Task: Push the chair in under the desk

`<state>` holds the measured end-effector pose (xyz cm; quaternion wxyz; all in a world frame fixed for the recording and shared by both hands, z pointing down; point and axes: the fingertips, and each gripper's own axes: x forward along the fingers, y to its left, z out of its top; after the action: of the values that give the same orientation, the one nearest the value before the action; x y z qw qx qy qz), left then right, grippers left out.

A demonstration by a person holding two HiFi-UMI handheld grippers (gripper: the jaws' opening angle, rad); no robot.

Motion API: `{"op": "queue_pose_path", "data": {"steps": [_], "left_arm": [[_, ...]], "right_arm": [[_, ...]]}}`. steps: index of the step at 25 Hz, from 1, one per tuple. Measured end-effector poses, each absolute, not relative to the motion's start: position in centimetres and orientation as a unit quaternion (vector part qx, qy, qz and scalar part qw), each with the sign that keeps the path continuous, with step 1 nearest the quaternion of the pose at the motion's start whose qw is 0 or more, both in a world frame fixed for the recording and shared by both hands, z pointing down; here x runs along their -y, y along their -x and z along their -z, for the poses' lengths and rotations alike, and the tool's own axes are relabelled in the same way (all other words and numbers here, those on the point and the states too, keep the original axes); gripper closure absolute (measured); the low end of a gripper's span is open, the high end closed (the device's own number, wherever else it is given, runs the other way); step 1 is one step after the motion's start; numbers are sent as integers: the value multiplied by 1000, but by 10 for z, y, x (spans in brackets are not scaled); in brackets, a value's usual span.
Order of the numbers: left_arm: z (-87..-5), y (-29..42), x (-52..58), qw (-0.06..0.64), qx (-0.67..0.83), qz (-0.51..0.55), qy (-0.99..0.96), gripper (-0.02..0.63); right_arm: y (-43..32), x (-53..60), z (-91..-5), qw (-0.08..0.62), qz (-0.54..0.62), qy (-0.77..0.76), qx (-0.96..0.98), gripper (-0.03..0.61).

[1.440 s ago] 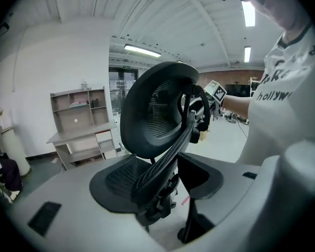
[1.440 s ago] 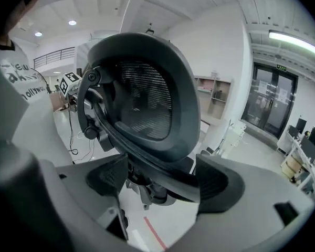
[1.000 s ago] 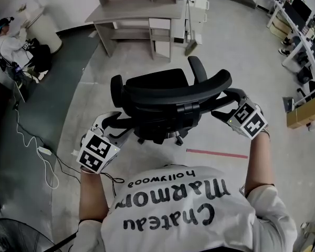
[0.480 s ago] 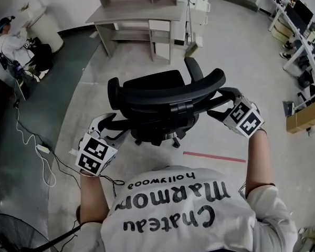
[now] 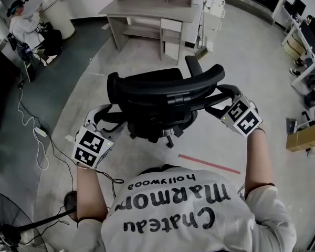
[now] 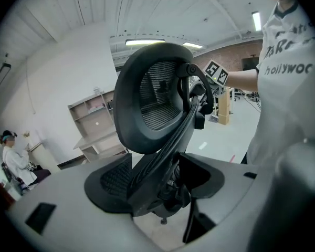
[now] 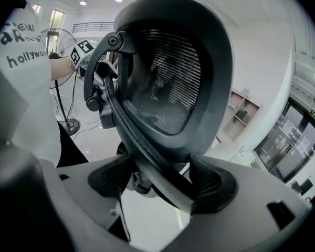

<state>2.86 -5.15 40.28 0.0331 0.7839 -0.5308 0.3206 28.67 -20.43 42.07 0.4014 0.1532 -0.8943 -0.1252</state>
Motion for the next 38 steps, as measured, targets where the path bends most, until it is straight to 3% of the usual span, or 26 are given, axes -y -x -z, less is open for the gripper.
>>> {"op": "queue_pose_path", "data": {"steps": [10, 16, 26, 38], "left_arm": [[-401, 2, 78, 35, 565, -317, -761, 333], [-405, 13, 91, 63, 561, -335, -755, 333], [-385, 32, 141, 85, 563, -376, -731, 319], [-404, 41, 160, 49, 553, -372, -744, 331]], "right_arm": [[-248, 244, -420, 387, 158, -147, 896, 230], [-240, 269, -432, 458, 218, -179, 843, 253], [-216, 326, -406, 453, 221, -149, 851, 253], [-205, 347, -426, 443, 225, -164, 852, 249]]}}
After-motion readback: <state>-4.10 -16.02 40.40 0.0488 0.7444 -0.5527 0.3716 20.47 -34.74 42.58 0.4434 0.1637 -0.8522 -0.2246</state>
